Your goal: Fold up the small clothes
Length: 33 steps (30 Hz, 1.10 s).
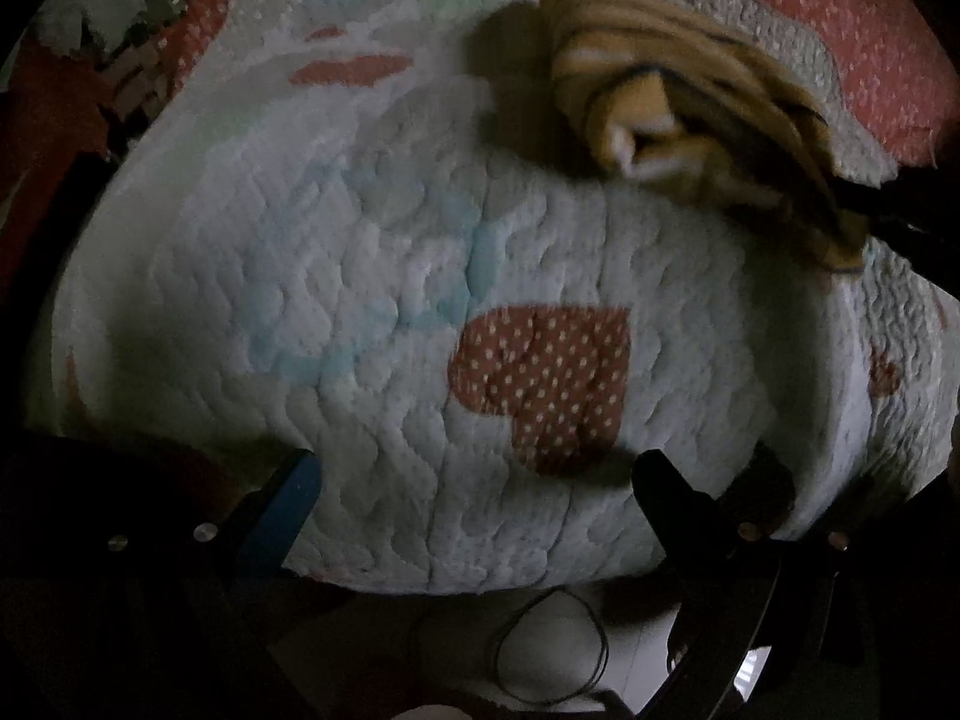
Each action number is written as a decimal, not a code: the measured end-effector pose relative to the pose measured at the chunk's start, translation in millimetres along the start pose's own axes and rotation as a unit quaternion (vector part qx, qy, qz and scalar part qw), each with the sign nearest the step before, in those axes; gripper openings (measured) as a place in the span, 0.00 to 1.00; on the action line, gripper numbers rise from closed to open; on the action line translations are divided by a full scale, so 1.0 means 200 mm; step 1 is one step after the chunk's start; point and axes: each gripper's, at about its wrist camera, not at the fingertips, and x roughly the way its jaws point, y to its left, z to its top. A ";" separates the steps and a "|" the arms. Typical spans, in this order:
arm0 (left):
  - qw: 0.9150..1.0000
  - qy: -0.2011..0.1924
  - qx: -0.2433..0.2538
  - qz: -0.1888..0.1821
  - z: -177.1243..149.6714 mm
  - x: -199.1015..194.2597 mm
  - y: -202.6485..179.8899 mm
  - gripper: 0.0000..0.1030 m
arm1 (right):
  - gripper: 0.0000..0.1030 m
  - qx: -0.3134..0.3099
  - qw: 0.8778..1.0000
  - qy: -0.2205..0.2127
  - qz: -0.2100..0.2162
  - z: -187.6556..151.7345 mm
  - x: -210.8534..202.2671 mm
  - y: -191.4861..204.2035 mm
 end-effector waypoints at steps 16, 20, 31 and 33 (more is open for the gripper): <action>1.000 0.013 -0.013 -0.018 -0.01 0.06 0.04 1.00 | 0.10 -0.093 0.991 -0.089 -0.034 -0.01 -0.31 0.27; 1.000 0.012 -0.013 -0.019 -0.01 0.05 0.03 1.00 | 0.10 -0.107 0.991 -0.031 0.070 0.01 -0.18 0.46; 0.996 -0.071 0.007 -0.057 -0.02 -0.18 0.02 1.00 | 0.11 -0.047 0.994 0.000 0.097 0.10 -0.06 0.33; 0.995 -0.077 0.022 -0.061 -0.02 -0.19 -0.02 1.00 | 0.20 -0.042 0.996 -0.024 0.070 0.25 -0.08 0.31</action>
